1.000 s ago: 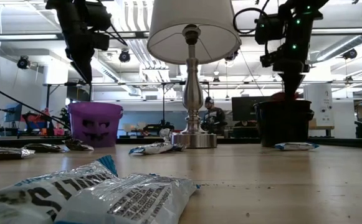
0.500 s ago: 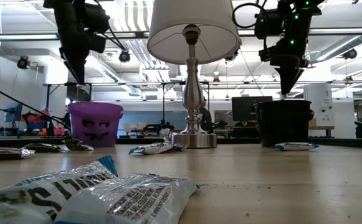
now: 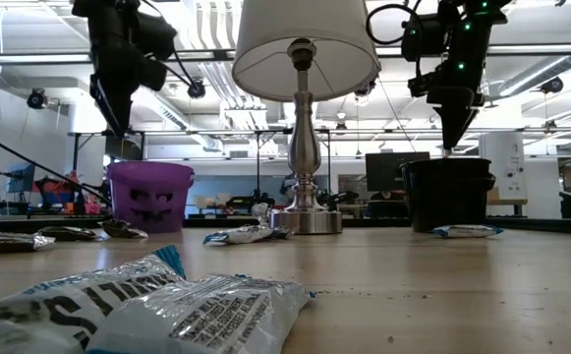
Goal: Organize candy in baskets
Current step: Put the brown chocolate bar into the purple bucket
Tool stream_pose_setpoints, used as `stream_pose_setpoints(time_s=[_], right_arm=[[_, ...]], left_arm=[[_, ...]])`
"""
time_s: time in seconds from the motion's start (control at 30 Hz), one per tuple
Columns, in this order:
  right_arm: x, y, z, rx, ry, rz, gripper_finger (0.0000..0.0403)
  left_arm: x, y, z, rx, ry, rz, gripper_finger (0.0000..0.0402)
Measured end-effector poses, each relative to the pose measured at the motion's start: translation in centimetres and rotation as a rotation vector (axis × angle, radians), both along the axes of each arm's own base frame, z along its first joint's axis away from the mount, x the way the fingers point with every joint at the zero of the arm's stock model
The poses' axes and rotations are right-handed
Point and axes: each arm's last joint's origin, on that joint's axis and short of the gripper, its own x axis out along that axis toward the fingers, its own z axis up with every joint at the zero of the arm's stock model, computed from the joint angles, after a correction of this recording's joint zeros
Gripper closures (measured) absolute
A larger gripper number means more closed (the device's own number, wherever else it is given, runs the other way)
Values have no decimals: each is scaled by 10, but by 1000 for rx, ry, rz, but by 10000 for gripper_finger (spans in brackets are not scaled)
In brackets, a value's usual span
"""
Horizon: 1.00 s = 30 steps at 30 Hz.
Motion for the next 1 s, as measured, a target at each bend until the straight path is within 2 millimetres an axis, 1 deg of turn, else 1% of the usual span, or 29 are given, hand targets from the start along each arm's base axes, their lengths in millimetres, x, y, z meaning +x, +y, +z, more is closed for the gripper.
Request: stream_pose_setpoints(time_s=[0.07,0.17,0.3,0.5,0.7,0.8,1.0], right_arm=[[0,0,0,0,0,0,241],[0,0,0,0,0,0,241],[0,0,0,0,-1,0,241],[0,0,0,1,-5,-12,241],[0,0,0,9,-29,-75,241],[0,0,0,15,-44,-115,241],[0,1,0,34,-70,-175,241]], left_arm=[[1,0,-1,-9,10,-6,181],[3,-3,-2,-17,18,-39,176],[12,-15,-2,-59,-17,-122,177],[33,-47,-3,-87,-36,-303,178],[52,-80,-11,-62,-75,-488,178],[52,-88,-16,-70,-60,-528,178],[47,-89,-33,-101,-2,-527,178]])
